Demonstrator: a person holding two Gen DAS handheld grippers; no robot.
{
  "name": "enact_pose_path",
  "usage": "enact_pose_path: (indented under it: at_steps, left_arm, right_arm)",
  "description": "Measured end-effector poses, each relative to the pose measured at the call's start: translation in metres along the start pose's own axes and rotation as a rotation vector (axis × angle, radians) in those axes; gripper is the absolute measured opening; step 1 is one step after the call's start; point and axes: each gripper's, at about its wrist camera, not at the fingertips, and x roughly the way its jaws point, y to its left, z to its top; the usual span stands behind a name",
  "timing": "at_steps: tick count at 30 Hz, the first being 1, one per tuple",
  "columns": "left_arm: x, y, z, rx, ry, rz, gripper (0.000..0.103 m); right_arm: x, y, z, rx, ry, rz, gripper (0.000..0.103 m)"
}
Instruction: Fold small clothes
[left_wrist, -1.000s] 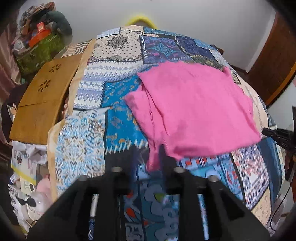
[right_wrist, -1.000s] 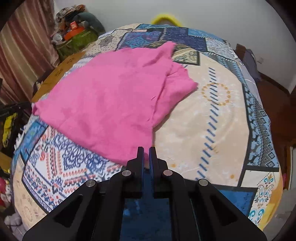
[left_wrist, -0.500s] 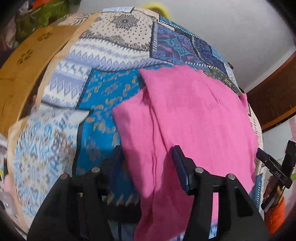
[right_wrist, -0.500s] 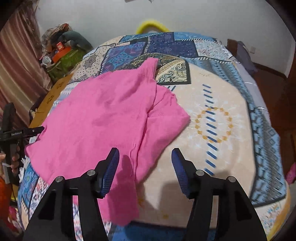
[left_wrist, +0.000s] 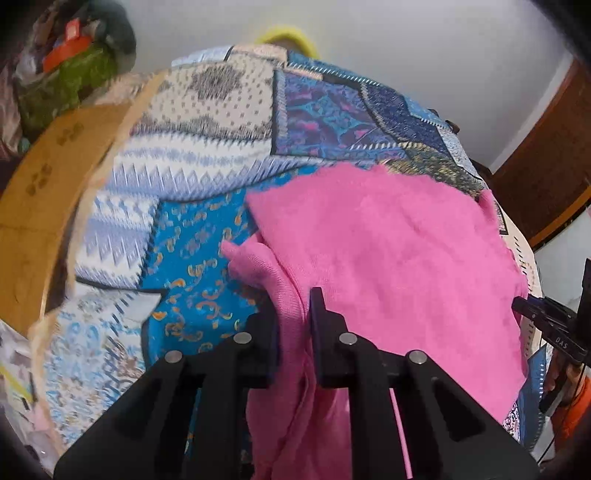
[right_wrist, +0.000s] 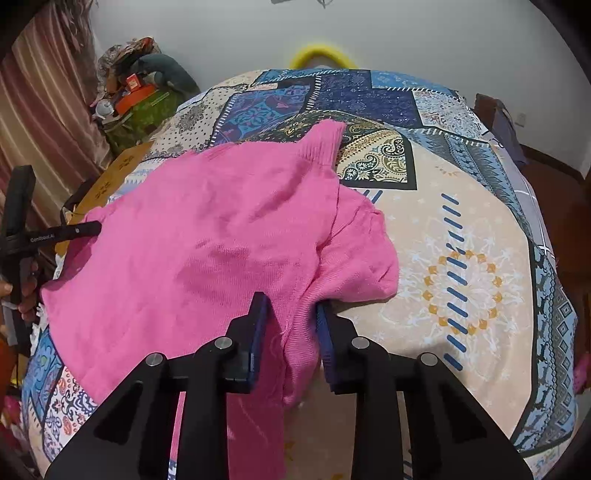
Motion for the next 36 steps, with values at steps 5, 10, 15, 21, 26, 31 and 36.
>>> enact_pose_path:
  at_steps: [5,10,15,21,26,31,36]
  left_arm:
    - [-0.036,-0.024,0.014,0.045,-0.067,0.007,0.013]
    - [-0.054,-0.043,0.018,0.073,-0.096,0.039,0.013]
    - [-0.055,-0.044,0.015,0.040,-0.070,0.020,0.013]
    - [-0.048,-0.044,0.011,0.053,-0.052,0.088,0.014]
    - [-0.028,-0.014,-0.007,0.018,0.016,0.121,0.015]
    - [-0.028,0.013,-0.015,-0.047,0.041,0.132,0.017]
    - [-0.036,0.024,-0.001,-0.061,0.001,0.141,0.050]
  right_arm:
    - [-0.011,-0.002,-0.002,-0.003,-0.008,-0.017,0.024]
    - [-0.020,-0.006,-0.008,0.019,0.007,0.014,0.034]
    - [-0.026,0.000,-0.018,0.002,0.025,0.029,0.036]
    - [-0.025,0.003,-0.030,0.017,0.056,0.056,0.051]
    - [-0.012,0.016,-0.049,-0.049,0.129,0.069,0.051]
    - [-0.012,0.030,-0.048,-0.136,0.125,0.076,0.009]
    - [-0.009,0.026,-0.036,-0.189,0.132,0.019,0.007]
